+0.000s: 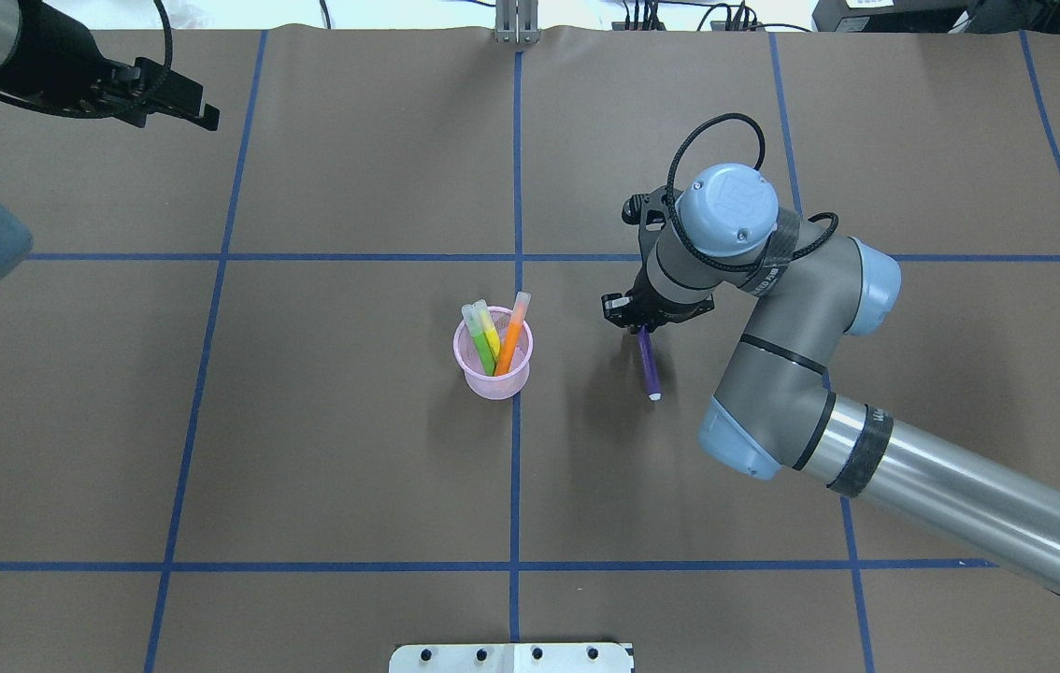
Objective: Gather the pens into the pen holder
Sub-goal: 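Lift the purple marker upright with the right gripper away from the table, then carry the purple marker with the right gripper over the pink cup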
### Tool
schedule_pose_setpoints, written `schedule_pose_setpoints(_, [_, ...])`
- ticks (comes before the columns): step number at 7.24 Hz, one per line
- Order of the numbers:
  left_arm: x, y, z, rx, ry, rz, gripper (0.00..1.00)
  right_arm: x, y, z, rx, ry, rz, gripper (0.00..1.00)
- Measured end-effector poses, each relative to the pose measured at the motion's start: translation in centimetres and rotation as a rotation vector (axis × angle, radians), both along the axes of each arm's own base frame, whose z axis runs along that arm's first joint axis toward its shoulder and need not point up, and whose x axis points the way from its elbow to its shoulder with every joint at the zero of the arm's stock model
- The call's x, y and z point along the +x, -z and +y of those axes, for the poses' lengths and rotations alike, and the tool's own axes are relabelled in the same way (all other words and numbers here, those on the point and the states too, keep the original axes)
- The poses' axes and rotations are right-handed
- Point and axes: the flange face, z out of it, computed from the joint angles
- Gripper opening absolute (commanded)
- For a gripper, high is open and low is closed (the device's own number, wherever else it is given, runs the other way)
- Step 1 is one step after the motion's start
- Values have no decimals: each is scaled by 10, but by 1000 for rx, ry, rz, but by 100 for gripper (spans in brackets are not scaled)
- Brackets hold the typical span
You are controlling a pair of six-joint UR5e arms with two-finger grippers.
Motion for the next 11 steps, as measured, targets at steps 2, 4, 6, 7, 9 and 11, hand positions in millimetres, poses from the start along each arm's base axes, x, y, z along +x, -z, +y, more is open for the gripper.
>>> schedule_pose_setpoints(2, [-2,-5,3,-5,-1,-2,99,56,49,-18,41,-39,-115,0])
schedule_pose_setpoints(4, [-3,-13,5,-15,0,-8,99,92,99,-21,201,-147,-223,0])
schedule_pose_setpoints(6, [-2,-18,6,-21,0,-14,99,96,126,-8,372,-287,-352,0])
schedule_pose_setpoints(7, [-1,-20,6,-22,1,-16,99,86,133,7,441,-336,-418,0])
schedule_pose_setpoints(9, [0,-28,5,-35,0,-22,100,62,140,36,536,-351,-487,0])
schedule_pose_setpoints(11, [1,-39,3,-56,1,-32,100,37,141,60,596,-321,-480,0])
